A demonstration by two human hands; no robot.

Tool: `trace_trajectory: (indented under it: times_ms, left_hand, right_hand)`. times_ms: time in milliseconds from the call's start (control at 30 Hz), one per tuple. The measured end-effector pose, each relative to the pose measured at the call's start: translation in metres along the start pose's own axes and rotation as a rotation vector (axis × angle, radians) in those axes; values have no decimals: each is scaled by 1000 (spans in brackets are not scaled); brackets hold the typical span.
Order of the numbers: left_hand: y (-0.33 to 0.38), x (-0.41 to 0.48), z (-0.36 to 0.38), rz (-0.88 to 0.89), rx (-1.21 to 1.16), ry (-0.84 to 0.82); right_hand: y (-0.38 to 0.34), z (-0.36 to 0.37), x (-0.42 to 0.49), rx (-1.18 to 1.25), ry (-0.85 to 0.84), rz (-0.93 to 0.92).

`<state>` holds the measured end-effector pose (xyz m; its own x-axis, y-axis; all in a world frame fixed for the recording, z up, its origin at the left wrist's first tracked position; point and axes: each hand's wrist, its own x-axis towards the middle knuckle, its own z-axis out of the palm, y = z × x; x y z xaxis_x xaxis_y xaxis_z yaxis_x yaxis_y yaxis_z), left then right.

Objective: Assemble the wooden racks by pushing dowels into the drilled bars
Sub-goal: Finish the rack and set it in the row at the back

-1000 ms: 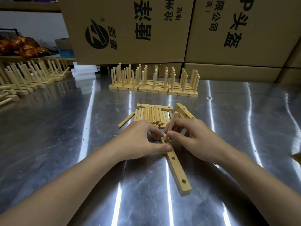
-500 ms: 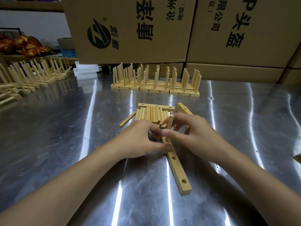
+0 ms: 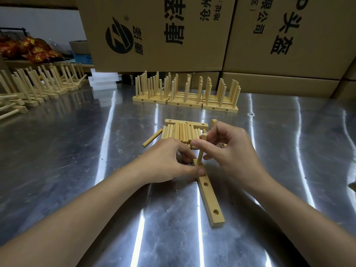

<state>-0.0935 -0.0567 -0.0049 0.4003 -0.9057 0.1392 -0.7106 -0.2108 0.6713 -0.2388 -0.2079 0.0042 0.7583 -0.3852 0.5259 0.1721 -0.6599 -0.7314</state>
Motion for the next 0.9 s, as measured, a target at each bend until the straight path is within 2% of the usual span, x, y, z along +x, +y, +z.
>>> trace_trajectory:
  times_ms: [167,400,467,533,633,733,900]
  left_hand:
    - [1,0,-1,5,6,-6]
    - [3,-3,-3,71,10,-84]
    - [3,-3,-8,52,61,-84]
    - [1,-2,-15,23,149,-51]
    - [-3,-4,-30,-35,274,9]
    - [-9,-7,-44,-109,367,24]
    - [-13,-8,-60,-104,335,-24]
  right_hand:
    - [2,-10,-4,4,-120,24]
    - [-3,-8,-3,-30,-121,32]
    - [-3,-15,-2,-19,-83,25]
    - [1,-27,1,-32,35,21]
    - [16,-40,8,-323,174,27]
    - [31,-35,7,-613,78,58]
    - [36,-22,9,-865,-21,31]
